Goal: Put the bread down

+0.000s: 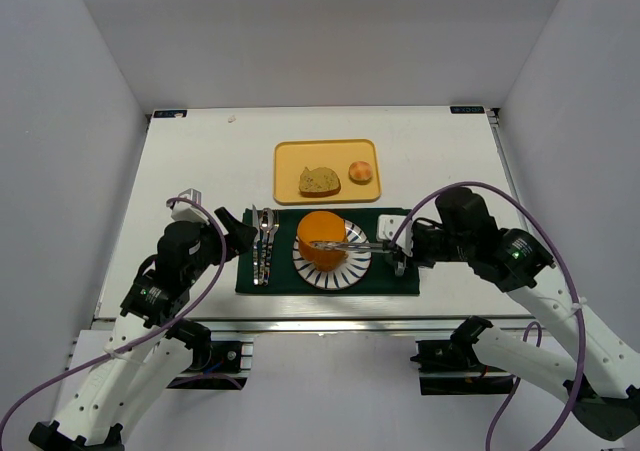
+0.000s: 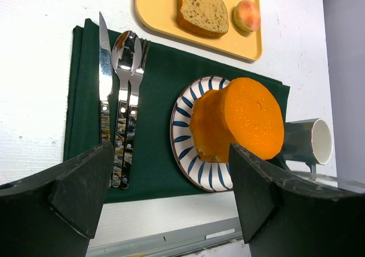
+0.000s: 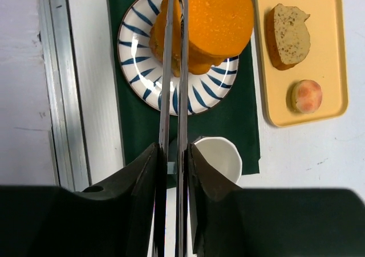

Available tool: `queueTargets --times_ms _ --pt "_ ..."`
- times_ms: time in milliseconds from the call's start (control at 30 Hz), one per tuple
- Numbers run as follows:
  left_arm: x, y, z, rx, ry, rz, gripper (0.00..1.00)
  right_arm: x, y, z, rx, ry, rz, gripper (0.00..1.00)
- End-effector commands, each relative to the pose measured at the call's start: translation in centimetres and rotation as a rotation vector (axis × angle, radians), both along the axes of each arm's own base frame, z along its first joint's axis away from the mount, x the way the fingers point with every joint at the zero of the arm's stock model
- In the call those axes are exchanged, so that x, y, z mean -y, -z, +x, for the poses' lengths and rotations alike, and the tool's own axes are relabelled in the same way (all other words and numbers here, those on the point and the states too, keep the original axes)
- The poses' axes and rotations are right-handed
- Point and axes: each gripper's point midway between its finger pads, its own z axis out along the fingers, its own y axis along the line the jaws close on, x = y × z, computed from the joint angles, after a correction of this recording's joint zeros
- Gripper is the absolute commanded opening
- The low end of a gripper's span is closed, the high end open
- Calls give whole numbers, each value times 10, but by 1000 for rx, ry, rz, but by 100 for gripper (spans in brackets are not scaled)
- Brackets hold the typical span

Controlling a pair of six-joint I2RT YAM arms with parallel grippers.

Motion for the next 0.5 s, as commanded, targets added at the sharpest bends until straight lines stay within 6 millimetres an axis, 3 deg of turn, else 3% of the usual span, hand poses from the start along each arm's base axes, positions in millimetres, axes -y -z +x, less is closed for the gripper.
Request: queueTargets --times_ms 0,100,267,367,467 --pt "1 -16 -1 30 8 -20 91 -12 -42 13 73 53 129 30" --pt "1 -16 -1 30 8 -20 91 -16 -59 35 64 188 191 26" --pt "3 -17 1 36 16 -24 91 -5 -72 68 57 397 277 19" --pt "5 -18 2 37 26 -20 91 18 -73 100 52 575 311 14" --pt "8 -16 4 36 44 -13 91 68 -55 143 -28 856 361 6"
